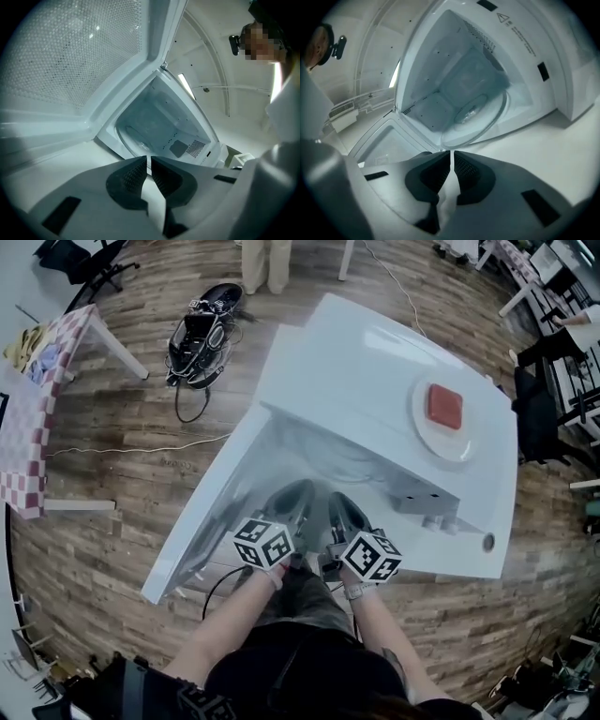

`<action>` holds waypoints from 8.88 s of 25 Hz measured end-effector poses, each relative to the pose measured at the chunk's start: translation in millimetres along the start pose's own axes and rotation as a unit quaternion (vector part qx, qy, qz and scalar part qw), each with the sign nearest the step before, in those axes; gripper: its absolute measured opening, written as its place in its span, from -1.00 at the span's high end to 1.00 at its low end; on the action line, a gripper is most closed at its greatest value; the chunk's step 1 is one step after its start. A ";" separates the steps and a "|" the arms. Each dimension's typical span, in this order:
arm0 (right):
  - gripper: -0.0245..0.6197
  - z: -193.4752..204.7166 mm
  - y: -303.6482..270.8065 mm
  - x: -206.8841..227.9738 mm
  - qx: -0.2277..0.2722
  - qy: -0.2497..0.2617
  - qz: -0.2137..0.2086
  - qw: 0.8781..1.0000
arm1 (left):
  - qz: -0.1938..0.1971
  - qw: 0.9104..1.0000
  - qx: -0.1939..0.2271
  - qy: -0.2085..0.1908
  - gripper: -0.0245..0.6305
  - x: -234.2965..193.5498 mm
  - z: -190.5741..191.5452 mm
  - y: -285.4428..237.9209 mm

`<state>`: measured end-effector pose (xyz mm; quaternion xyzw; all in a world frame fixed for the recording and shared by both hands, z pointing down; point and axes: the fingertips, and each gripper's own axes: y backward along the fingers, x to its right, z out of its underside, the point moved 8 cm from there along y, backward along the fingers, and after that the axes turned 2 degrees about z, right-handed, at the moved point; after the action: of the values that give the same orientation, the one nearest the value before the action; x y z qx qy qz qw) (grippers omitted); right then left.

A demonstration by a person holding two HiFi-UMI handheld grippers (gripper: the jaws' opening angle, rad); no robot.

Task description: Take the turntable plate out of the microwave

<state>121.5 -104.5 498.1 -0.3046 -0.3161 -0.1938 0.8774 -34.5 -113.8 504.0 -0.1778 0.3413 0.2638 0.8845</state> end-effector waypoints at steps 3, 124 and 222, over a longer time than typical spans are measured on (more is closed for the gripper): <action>0.85 -0.6 -5.2 5.8 0.006 -0.051 0.003 0.999 | 0.001 1.000 -0.008 0.010 0.86 -5.4 2.7 -3.3; 0.77 6.2 5.5 53.4 0.099 -0.394 -0.089 0.909 | 0.142 0.890 -0.006 0.434 0.82 -26.5 27.0 -43.7; 0.80 102.9 112.2 2.4 0.144 -0.365 -0.131 0.910 | 0.173 0.910 -0.048 0.374 0.82 10.0 57.0 111.3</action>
<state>138.1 45.7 516.8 -0.1801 -0.6757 -0.1342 0.7021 -64.7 6.6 522.2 -0.2434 0.6595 0.3430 0.6230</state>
